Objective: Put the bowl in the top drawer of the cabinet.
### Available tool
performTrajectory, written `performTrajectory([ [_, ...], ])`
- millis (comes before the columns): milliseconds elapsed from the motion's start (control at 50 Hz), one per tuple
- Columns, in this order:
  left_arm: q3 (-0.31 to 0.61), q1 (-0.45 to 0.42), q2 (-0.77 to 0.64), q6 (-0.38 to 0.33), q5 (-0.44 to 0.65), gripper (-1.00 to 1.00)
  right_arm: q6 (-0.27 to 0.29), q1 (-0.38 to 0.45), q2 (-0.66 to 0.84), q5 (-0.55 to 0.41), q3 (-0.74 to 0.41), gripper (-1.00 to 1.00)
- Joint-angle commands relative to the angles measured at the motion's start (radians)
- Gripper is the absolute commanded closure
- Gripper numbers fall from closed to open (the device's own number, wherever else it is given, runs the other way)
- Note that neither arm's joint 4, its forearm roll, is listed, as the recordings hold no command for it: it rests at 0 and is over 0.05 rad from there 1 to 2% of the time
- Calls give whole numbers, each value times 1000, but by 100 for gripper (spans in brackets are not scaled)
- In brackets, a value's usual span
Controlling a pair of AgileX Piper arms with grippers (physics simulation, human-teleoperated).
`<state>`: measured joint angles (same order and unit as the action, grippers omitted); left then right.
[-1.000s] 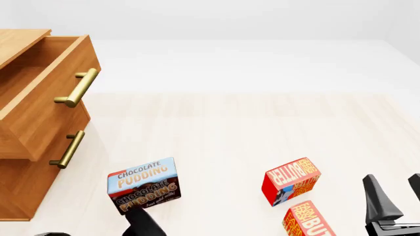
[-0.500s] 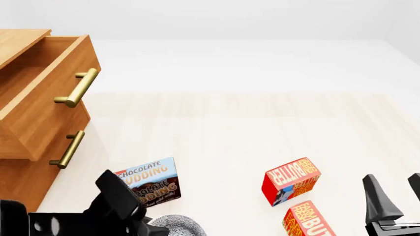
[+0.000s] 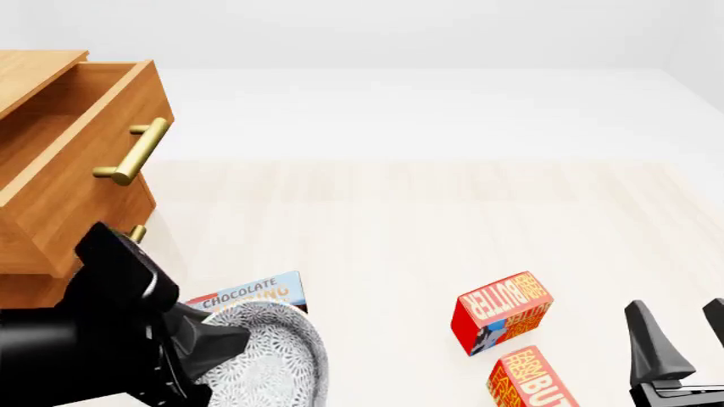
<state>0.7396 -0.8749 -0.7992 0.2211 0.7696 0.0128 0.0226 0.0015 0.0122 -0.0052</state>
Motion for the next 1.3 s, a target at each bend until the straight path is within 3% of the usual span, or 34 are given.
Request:
performTrajectory([
  [20, 110, 61, 38, -53, 76, 100, 1, 1, 0, 0, 0, -100],
  [200, 153, 94, 44, -50, 98, 100, 1, 1, 0, 1, 0, -100],
  [680, 361, 208, 70, -125, 196, 100, 0, 2, 0, 2, 0, -100],
  [1200, 762, 330, 78, -217, 436, 100, 1, 6, -1, 8, 0, -100],
  [1300, 789, 347, 79, -225, 449, 100, 0, 7, -1, 9, 0, -100],
])
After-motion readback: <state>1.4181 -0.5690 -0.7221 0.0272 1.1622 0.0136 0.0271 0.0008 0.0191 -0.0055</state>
